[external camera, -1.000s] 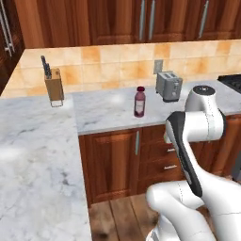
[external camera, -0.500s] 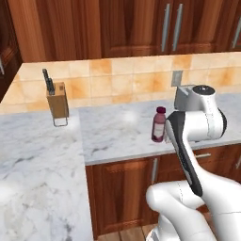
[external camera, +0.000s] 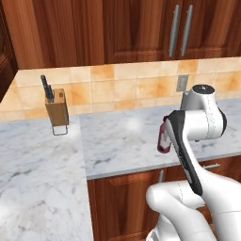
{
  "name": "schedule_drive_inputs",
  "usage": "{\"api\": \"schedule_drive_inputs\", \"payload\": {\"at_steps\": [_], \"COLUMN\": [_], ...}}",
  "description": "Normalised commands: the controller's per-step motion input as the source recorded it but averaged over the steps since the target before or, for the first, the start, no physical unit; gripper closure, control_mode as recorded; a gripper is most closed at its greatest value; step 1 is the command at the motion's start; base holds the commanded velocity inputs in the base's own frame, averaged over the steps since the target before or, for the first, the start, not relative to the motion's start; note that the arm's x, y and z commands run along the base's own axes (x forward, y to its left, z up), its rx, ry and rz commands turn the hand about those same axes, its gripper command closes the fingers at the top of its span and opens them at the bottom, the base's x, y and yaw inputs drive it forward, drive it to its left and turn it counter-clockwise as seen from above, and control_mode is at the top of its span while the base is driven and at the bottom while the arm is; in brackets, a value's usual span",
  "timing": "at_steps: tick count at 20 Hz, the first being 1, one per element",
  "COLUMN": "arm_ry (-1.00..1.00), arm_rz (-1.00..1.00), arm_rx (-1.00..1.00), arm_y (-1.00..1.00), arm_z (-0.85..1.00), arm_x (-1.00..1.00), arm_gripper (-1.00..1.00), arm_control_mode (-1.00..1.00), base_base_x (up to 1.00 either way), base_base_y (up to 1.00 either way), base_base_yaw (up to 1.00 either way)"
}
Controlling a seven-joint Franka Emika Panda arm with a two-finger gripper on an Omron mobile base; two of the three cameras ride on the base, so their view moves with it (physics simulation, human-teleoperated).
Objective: There is a wine glass and glass cup on the dining counter. Place the wine bottle next to the wine glass and the juice bottle next to the glass cup.
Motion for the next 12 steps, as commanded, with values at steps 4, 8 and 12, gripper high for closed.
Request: {"api": "schedule_drive_inputs", "payload": {"at_steps": [4,8,12], "arm_ry": [0.00,0.00,0.00], "arm_rz": [0.00,0.00,0.00], "arm_rx": [0.00,0.00,0.00], "arm_y": [0.00,0.00,0.00], "arm_z": [0.00,0.00,0.00], "arm_x": [0.00,0.00,0.00], "arm_gripper": [-1.00,-1.00,-1.00], "arm_control_mode": [1.00,1.00,1.00], "base_base_x": [0.05,0.00,0.00], "base_base_y": [0.01,0.00,0.00], "base_base_yaw": [0.00,0.00,0.00]}}
